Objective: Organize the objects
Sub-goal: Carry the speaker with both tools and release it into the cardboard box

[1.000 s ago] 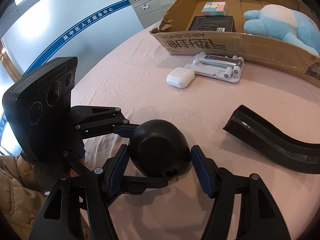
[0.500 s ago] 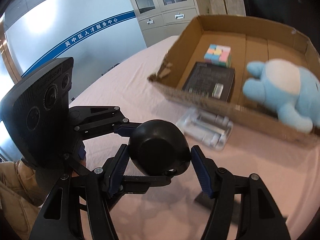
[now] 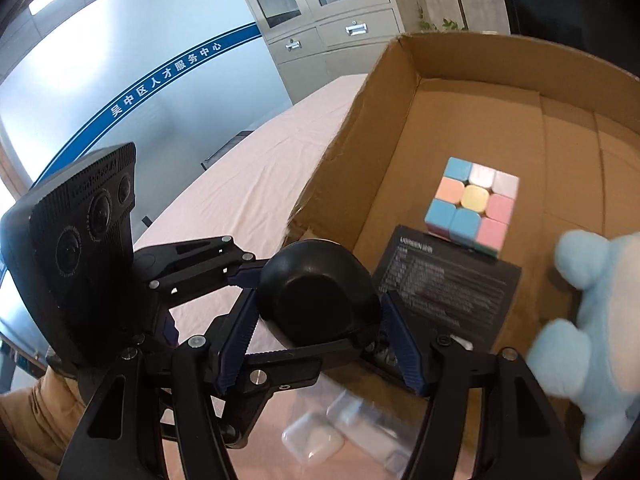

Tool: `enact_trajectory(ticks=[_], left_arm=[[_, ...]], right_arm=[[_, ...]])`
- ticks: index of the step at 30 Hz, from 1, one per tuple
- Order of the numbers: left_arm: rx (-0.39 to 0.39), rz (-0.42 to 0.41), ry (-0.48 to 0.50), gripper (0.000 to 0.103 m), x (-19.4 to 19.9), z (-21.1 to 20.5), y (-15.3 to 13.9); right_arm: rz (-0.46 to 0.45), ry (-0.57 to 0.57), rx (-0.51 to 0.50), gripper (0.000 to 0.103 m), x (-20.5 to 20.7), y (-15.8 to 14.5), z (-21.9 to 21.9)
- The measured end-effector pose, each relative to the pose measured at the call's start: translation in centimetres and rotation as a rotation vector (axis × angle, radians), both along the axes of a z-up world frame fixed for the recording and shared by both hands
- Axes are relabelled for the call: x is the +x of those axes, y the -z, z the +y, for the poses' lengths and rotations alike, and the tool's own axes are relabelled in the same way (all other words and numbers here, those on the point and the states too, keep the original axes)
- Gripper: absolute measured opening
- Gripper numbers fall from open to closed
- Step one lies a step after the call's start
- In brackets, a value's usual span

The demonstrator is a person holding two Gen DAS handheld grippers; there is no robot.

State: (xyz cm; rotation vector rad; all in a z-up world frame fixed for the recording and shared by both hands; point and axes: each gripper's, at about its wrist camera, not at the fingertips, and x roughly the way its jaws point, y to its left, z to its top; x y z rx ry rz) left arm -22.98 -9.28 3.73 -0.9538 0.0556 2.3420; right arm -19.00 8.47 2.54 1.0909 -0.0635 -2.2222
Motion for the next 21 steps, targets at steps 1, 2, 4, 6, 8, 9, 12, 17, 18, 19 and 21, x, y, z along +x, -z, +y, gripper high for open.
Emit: enact_trajectory(ticks=[1,2,4,6,8,9,12,17,18,19,21], left_arm=[[0.005,-0.015,-0.026,0.053,-0.7,-0.5,0.5],[0.001,-0.016,-0.037,0.053,-0.7,-0.6,0.7],[-0.015,0.009,-0.045,0.053,-0.2,-0.6,0.9],[-0.061,0.039,-0.045,0.066,0.8,0.0,0.8],[-0.115,0.087,-0.043,0.082,2.2,0.6,0.6],[-0.127,0.106,-0.047,0.086,2.7,0.6,0.6],[-0.151,0.145,-0.068,0.09,4.6,0.8,0.6],[-0.108,0.134,-0.108,0.094,7.6,-0.1,0.8],[-0.086,0.112,-0.108,0.094,8.2,-0.3,1.0],[-0.07,0.096,-0.106,0.094,8.7,-0.3,1.1],[-0.037,0.066,-0.097,0.094,9.9,0.0,1.4]], right_arm=[[-0.005,0.004,-0.004,0.061,-0.5,0.3,-0.2],[-0.008,0.01,-0.006,0.064,-1.0,0.6,-0.4],[-0.027,0.019,-0.007,0.078,-1.4,1.2,-0.5],[-0.024,0.042,-0.016,0.08,-1.0,1.2,0.0],[-0.015,0.055,-0.028,0.08,-0.1,1.0,1.0],[-0.01,0.069,-0.036,0.08,0.5,0.8,1.7],[0.0,0.103,-0.071,0.083,2.6,0.1,4.0],[0.01,0.159,-0.112,0.085,7.1,-0.5,8.0],[0.012,0.169,-0.118,0.086,8.1,-0.5,8.7],[0.012,0.177,-0.123,0.086,9.1,-0.4,9.4],[0.014,0.203,-0.131,0.086,10.2,-0.3,10.4]])
